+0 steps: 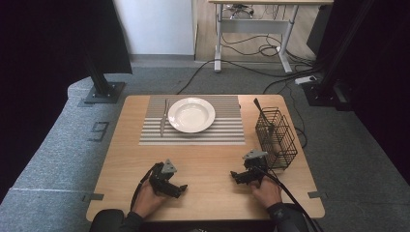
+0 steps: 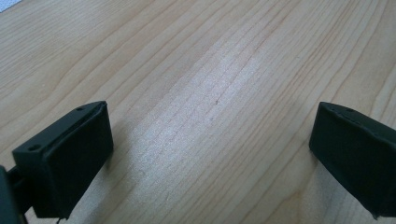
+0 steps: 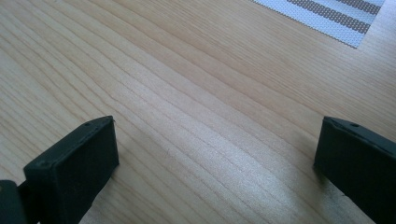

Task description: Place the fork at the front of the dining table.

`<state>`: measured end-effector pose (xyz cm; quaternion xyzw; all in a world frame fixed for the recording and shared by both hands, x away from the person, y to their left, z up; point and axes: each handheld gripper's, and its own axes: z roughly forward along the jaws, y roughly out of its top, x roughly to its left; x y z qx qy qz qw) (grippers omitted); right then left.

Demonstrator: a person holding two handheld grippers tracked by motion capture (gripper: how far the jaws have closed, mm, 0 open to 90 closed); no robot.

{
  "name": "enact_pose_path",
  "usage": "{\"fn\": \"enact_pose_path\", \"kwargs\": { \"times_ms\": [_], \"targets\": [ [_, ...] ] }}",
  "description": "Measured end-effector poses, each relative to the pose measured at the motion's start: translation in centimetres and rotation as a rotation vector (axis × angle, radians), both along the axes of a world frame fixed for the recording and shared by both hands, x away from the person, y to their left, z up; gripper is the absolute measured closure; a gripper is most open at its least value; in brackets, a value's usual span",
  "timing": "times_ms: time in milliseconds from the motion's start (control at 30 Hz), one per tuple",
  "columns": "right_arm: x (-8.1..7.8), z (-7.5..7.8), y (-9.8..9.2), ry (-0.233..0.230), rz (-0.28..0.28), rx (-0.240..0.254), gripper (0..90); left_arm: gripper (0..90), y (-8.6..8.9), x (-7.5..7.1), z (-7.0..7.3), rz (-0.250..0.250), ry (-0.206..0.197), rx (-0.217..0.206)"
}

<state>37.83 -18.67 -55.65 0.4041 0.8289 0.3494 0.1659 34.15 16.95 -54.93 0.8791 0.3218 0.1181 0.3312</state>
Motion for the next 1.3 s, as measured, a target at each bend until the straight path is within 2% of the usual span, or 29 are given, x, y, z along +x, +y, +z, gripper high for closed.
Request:
{"fn": "enact_pose_path", "kwargs": {
  "times_ms": [500, 700, 767, 900, 1167, 1300],
  "targets": [
    [0.0, 0.0, 0.0, 0.000, 0.001, 0.000, 0.0, 0.0, -0.1, 0.1, 0.0, 0.003, 0.000, 0.000],
    [-0.4, 0.0, -0.2, 0.000, 0.003, 0.002, 0.0, 0.1, -0.2, 0.3, 0.2, 0.007, 0.013, 0.012],
    [-0.5, 0.0, -0.2, 0.001, 0.004, 0.002, 0.0, 0.5, -0.2, 0.4, 0.4, 0.009, 0.018, -0.001],
    [-0.6, 0.0, -0.3, 0.001, 0.003, 0.003, 0.0, 1.5, -0.3, 0.4, 0.8, 0.004, 0.016, -0.014],
    [-1.1, 0.0, -0.5, 0.001, 0.016, 0.000, 0.0, 2.8, -1.3, 0.7, 2.6, -0.039, -0.005, -0.027],
    [-1.2, 0.0, -0.5, -0.001, 0.024, -0.001, 0.0, 2.8, -2.0, 1.1, 3.6, -0.061, -0.017, -0.052]
  ]
}}
